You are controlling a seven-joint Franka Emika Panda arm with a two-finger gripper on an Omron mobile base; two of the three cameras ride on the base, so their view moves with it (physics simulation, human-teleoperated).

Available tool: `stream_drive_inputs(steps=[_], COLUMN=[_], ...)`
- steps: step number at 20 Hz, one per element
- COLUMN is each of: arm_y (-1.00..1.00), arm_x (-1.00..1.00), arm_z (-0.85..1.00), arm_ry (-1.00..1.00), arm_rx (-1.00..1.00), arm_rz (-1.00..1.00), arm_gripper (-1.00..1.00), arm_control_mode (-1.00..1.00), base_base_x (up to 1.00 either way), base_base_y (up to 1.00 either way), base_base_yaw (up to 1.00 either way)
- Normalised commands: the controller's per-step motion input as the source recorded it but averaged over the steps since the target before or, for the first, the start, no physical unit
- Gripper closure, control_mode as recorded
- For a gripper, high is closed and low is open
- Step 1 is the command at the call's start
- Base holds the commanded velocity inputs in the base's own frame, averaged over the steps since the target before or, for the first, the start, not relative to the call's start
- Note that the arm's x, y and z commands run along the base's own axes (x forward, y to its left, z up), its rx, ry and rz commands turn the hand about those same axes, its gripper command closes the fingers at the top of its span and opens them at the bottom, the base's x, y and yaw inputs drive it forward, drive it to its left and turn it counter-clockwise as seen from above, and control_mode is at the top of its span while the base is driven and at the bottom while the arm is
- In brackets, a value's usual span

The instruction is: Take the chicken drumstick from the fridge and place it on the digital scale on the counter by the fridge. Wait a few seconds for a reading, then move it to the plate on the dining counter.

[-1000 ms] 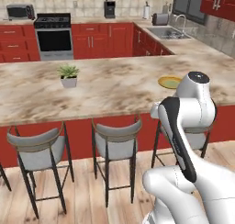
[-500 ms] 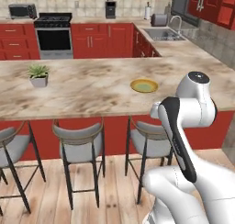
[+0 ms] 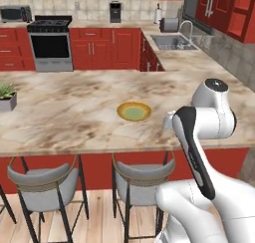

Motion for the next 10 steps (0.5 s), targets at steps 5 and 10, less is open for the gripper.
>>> stream_drive_inputs(steps=[5,10], arm_y=[0.0,0.05], arm_x=[0.0,0.73], arm_z=[0.0,0.0], arm_ry=[0.0,0.07], arm_rx=[0.0,0.03], arm_rz=[0.0,0.0], arm_gripper=[1.0,1.0], arm_control_mode=[1.0,-1.0], base_base_x=[0.99,0.17], base_base_y=[-0.09,0.0], base_base_yaw=[0.0,0.0])
